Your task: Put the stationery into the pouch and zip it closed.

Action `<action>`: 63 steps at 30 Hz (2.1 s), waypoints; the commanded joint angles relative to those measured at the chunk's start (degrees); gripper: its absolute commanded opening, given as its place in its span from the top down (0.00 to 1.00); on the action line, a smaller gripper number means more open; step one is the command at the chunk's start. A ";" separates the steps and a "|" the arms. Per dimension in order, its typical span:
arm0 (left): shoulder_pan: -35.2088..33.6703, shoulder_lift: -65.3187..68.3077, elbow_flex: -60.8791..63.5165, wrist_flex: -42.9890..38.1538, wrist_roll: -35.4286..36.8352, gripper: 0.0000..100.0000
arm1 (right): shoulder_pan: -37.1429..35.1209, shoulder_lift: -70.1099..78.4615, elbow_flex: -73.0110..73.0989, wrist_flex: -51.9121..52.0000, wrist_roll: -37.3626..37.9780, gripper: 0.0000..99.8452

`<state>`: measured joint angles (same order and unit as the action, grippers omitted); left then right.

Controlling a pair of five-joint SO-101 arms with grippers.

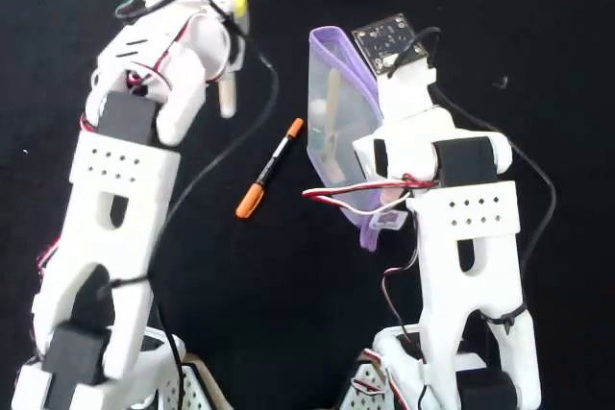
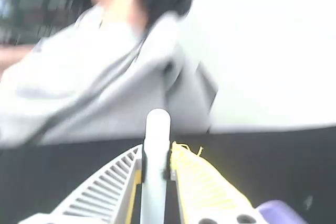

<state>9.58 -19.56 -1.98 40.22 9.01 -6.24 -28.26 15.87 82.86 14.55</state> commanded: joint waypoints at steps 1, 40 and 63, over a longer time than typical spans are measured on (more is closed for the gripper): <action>2.68 -5.36 -3.65 -10.29 0.62 0.97 | 0.35 1.01 2.07 0.00 0.70 0.99; 15.43 1.76 4.44 -30.51 0.35 0.97 | 0.44 1.10 2.07 -0.09 0.70 0.99; 15.34 -7.82 16.92 -20.48 0.70 0.84 | 0.62 1.10 2.07 -0.26 0.79 0.99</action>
<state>24.97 -21.14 15.60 18.15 9.27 -6.15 -28.26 16.40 82.51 14.81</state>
